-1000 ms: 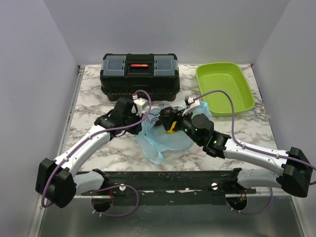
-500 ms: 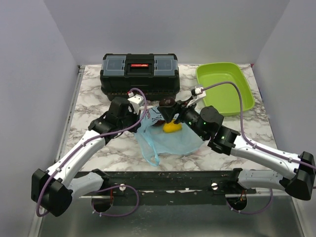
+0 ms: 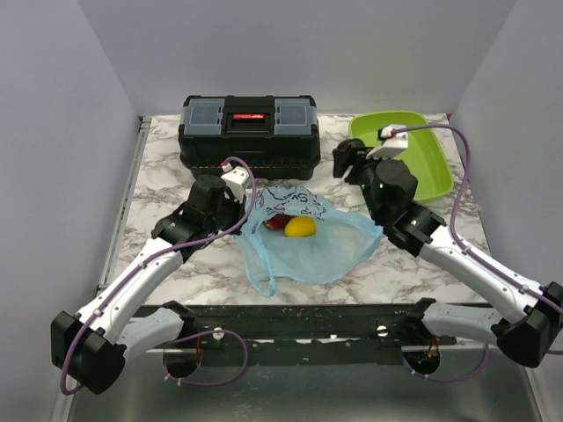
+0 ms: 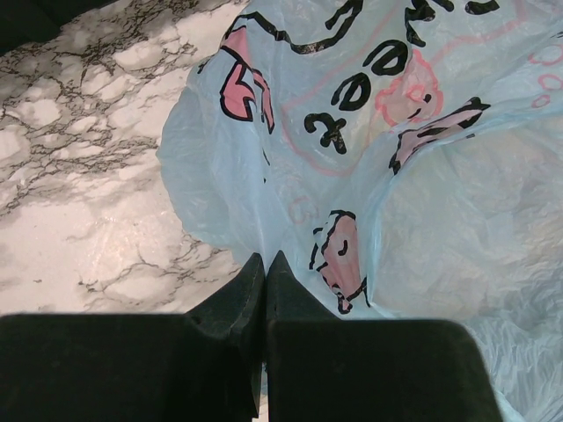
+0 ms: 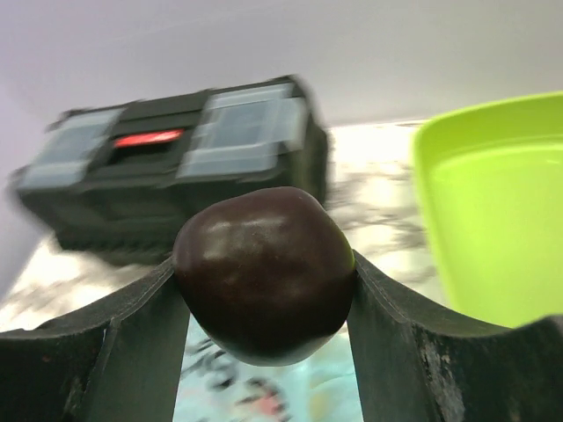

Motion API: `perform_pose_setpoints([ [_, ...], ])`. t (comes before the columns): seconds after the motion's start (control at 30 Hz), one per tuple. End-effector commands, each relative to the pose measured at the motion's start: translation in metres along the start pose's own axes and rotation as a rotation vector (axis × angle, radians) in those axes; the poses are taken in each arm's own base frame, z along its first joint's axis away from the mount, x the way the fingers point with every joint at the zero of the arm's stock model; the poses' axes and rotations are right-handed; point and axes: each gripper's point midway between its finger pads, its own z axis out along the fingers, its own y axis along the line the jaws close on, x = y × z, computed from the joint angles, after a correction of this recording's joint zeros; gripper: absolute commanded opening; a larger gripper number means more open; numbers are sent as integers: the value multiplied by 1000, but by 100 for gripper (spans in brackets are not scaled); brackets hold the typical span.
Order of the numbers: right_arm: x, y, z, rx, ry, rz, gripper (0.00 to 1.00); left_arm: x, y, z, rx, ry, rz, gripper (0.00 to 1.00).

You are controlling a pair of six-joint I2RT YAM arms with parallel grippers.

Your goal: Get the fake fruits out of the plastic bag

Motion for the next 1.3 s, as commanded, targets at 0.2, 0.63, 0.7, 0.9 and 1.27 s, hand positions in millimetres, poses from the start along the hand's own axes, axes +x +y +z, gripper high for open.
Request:
perform_pose_setpoints([
  [0.2,57,-154,83,383,190,-10,16,-4,4,-2,-20,-25,-7,0],
  [0.63,163,-278,203,440,472,201,19,0,5,4,-13,0,-2,0],
  [0.7,180,-282,218,422,523,225,21,1,5,6,-14,8,-3,0],
  [0.9,201,-283,241,389,566,245,33,2,4,7,-7,11,-3,0],
  [1.27,213,-288,242,386,588,208,85,4,-3,12,36,35,-10,0],
])
